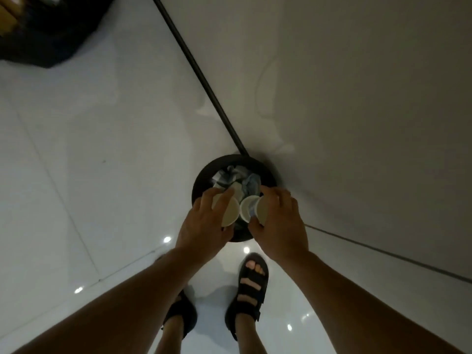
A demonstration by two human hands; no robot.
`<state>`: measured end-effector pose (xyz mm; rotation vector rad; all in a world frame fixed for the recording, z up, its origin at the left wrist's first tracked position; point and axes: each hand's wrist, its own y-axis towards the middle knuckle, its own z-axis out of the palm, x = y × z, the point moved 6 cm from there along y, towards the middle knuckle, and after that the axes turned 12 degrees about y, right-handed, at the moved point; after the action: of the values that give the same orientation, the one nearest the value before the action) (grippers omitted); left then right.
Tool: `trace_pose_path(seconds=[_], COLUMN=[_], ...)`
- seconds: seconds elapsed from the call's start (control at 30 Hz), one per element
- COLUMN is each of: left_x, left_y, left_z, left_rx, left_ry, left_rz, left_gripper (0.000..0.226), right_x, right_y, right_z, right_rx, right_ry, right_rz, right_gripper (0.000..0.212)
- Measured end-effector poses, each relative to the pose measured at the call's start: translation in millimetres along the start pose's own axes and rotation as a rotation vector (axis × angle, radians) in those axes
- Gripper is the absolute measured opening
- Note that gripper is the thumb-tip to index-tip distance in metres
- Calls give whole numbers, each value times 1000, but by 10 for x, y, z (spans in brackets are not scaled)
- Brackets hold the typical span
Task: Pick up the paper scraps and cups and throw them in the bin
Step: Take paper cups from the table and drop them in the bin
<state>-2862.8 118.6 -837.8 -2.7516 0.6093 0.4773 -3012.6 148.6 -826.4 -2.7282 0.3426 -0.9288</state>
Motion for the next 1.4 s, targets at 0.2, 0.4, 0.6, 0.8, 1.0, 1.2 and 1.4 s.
trace_pose_path(seconds=[0.2, 0.4, 0.6, 0.8, 1.0, 1.2, 1.4], left_x=[183, 343, 397, 390, 707, 1098, 1084], left_y=[128, 120, 92, -41, -462, -777, -1278], left_z=[619, 949, 1178, 847, -159, -1813, -3436], left_rx=[-13, 40, 103, 131, 170, 59, -33], left_ry=[105, 285, 368, 305, 320, 291, 321], left_rz=[-27, -18, 22, -18, -239, -468, -566], left_gripper=[77, 87, 81, 90, 88, 84, 85], right_x=[-347, -503, -551, -469, 270, 1821, 3448], right_y=[160, 113, 66, -5, -160, -27, -262], right_z=[522, 821, 1024, 842, 313, -303, -1010], right_rx=[30, 19, -31, 106, 135, 139, 136], right_ry=[-14, 20, -40, -54, -168, -175, -168], right_rz=[-37, -37, -40, 13, -18, -151, -298], right_gripper=[70, 84, 82, 101, 94, 91, 85])
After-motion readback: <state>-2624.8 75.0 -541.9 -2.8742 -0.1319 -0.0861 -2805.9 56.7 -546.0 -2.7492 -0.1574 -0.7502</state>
